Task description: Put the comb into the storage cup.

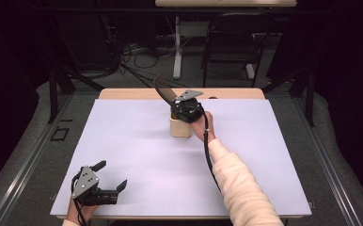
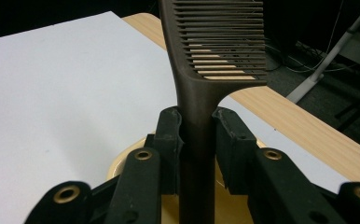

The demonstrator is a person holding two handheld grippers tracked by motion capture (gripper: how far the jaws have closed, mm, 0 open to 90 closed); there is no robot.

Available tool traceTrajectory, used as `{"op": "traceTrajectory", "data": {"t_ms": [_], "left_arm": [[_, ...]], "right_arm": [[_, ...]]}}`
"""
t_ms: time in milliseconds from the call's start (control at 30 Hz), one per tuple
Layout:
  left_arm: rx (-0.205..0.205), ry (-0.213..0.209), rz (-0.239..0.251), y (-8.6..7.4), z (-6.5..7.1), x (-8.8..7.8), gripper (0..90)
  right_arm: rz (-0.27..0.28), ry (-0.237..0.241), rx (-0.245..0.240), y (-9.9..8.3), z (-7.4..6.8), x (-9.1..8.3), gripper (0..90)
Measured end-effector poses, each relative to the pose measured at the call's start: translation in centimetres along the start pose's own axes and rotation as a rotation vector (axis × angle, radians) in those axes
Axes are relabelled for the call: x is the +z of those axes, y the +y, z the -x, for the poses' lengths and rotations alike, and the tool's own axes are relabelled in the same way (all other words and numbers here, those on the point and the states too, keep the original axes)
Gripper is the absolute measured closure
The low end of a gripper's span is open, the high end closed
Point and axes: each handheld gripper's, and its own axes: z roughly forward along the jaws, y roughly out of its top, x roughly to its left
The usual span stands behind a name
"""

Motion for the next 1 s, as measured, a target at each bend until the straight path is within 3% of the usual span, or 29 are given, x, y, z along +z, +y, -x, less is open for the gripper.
{"op": "traceTrajectory", "data": {"t_ms": [833,1000], "left_arm": [[0.004,-0.003,-0.001,0.01,-0.01,0.01,0.5],[0.006,-0.003,-0.001,0.02,-0.02,0.00,0.5]], "right_arm": [[-0.044,0.002,0.002,-0.34,0.07,0.23,71.1],[-0.043,0.001,0.021,-0.22,0.34,-0.50,61.6]]}}
